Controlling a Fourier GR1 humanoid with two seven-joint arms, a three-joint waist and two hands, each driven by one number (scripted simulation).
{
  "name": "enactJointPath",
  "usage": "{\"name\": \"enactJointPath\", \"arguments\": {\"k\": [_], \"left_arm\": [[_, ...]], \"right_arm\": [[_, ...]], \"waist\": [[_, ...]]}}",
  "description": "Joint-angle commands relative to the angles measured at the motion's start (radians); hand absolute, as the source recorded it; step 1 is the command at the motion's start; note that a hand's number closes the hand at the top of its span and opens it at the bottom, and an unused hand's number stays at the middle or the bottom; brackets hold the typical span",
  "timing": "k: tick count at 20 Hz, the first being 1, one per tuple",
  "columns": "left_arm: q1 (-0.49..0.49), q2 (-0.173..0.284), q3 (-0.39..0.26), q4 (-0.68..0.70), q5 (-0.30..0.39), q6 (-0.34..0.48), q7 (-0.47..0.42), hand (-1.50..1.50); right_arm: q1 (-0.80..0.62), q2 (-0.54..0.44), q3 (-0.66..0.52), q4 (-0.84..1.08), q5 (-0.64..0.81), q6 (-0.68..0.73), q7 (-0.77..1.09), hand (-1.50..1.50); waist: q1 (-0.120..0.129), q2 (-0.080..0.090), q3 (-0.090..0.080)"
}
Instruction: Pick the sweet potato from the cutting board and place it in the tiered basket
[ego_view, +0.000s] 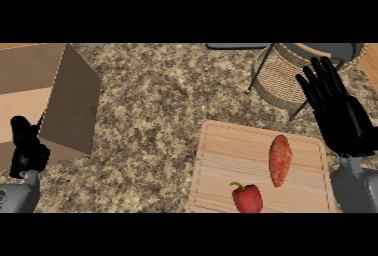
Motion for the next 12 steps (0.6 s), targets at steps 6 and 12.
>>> {"name": "enactJointPath", "arguments": {"k": [6,12], "left_arm": [[0.007,-0.032,-0.029,-0.21,0.056,-0.065,0.014,0.0],[0.071,-0.037,0.001,-0.278,0.114,-0.091,0.04,0.0]], "right_arm": [[0.007,0.061,0.165,-0.087,0.321,-0.132,-0.179,1.5],[0.182,0.111,0.029,0.067,0.536,-0.582,-0.076,-1.5]], "waist": [[-0.005,-0.03,-0.039],[-0.037,-0.018,-0.042]]}}
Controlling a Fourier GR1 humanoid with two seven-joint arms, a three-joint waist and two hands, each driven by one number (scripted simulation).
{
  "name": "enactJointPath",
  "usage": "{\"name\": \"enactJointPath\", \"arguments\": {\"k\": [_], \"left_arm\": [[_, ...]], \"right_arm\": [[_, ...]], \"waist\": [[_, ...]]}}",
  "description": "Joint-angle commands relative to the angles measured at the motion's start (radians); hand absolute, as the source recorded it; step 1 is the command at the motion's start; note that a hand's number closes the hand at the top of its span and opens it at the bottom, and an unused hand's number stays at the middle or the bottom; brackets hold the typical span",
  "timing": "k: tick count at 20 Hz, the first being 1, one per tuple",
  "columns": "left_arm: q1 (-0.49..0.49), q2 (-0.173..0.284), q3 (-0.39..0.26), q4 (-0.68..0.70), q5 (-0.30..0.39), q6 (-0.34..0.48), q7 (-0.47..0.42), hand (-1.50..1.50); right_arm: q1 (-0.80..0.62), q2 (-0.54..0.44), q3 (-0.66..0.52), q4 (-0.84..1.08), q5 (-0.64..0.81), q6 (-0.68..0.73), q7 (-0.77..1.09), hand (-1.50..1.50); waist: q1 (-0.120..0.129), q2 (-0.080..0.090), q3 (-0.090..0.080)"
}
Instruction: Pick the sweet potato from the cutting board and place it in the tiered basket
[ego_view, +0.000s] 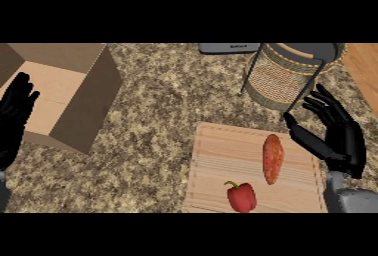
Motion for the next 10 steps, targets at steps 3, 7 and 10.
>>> {"name": "enactJointPath", "arguments": {"k": [3,7,10], "left_arm": [[0.074,-0.115,-0.118,0.002,0.057,-0.059,0.034,0.0],[0.075,-0.098,-0.093,0.002,0.059,-0.067,0.034,0.0],[0.081,-0.082,-0.076,-0.026,0.069,-0.068,0.06,0.0]], "right_arm": [[0.078,0.056,0.093,0.008,0.282,-0.248,-0.035,-1.5],[0.12,-0.092,0.139,-0.017,0.462,-0.221,0.14,-1.5],[0.147,-0.204,0.164,-0.024,0.587,-0.144,0.279,-1.5]], "waist": [[0.018,0.021,-0.029],[0.007,0.022,-0.034],[0.009,0.022,-0.039]]}}
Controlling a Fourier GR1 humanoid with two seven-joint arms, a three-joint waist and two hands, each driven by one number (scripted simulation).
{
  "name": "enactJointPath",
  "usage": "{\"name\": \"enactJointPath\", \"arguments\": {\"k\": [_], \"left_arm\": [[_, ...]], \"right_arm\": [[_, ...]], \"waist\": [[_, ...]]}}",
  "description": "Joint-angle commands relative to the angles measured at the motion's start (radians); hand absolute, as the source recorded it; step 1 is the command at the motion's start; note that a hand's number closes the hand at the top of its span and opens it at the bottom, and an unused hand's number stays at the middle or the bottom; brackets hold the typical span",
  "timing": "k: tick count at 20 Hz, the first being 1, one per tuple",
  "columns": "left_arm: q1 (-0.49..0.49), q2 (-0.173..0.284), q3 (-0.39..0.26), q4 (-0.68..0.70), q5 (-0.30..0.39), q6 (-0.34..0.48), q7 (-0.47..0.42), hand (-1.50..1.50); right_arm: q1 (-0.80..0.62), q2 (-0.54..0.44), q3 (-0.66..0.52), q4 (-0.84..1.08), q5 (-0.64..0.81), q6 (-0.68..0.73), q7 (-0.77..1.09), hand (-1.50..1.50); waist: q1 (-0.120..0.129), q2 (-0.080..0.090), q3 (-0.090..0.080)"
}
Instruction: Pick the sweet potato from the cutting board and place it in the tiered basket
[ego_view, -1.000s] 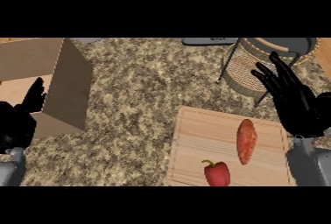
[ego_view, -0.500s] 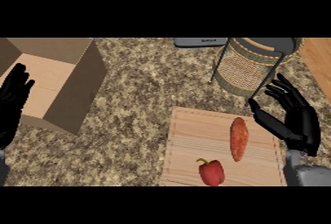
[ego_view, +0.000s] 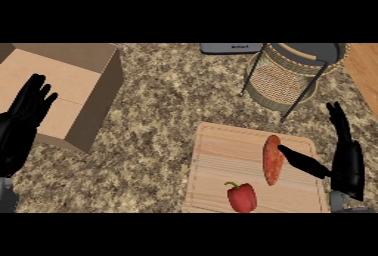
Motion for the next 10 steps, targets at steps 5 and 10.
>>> {"name": "enactJointPath", "arguments": {"k": [5,10], "left_arm": [[0.057,-0.044,-0.058,0.05,0.014,-0.022,0.045,0.0],[0.072,-0.049,-0.068,0.03,0.022,-0.041,0.057,0.0]], "right_arm": [[0.047,-0.204,0.167,-0.047,0.188,0.332,0.344,-1.5],[-0.03,-0.198,0.253,-0.182,0.175,0.555,0.639,-1.5]], "waist": [[0.012,0.029,-0.032],[0.037,0.021,-0.025]]}}
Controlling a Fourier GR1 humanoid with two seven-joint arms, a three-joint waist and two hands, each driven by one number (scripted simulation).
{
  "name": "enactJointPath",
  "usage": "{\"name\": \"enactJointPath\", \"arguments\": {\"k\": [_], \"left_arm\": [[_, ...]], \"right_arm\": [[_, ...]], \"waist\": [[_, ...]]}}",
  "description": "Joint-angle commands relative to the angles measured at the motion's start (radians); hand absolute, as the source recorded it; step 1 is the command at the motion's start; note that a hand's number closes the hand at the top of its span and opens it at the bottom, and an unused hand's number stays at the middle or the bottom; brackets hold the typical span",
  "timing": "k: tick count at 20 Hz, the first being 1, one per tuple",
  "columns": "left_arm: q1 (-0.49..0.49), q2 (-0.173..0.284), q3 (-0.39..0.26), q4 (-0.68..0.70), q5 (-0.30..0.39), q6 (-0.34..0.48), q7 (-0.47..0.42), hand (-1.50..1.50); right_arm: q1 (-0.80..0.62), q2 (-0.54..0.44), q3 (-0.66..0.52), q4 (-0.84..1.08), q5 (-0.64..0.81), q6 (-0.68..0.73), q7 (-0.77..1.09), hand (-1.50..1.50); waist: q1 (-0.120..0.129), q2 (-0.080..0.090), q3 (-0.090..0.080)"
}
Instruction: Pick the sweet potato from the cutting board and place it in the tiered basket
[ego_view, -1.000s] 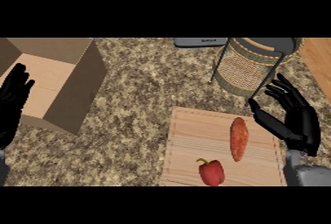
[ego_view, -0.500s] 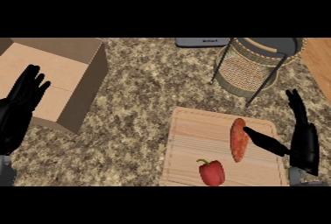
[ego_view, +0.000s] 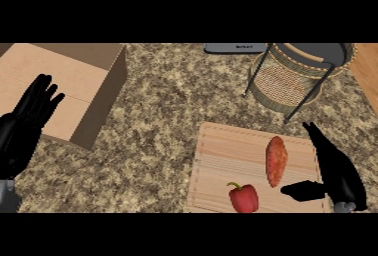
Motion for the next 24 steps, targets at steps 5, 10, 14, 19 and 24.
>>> {"name": "enactJointPath", "arguments": {"k": [5,10,14,19,24], "left_arm": [[0.051,-0.062,-0.05,0.138,0.006,-0.033,-0.003,0.0],[0.034,-0.076,-0.05,0.139,-0.007,-0.023,0.014,0.0],[0.042,-0.072,-0.043,0.152,-0.007,-0.047,-0.002,0.0],[0.035,-0.102,-0.066,0.12,-0.038,-0.017,0.023,0.0],[0.023,-0.125,-0.086,0.09,-0.067,0.013,0.058,0.0]], "right_arm": [[-0.136,0.078,0.126,-0.163,0.086,0.218,0.473,-1.5],[-0.205,0.152,0.124,-0.131,0.115,0.248,0.589,-1.5],[-0.206,0.196,0.127,-0.042,0.154,0.236,0.591,-1.5],[-0.137,0.201,0.126,0.013,0.204,0.204,0.527,-1.5],[-0.132,0.217,0.121,0.092,0.296,0.152,0.482,-1.5]], "waist": [[0.002,0.018,-0.014],[0.005,0.017,-0.011],[0.009,0.021,-0.01],[0.001,0.018,-0.008],[0.002,0.017,-0.007]]}}
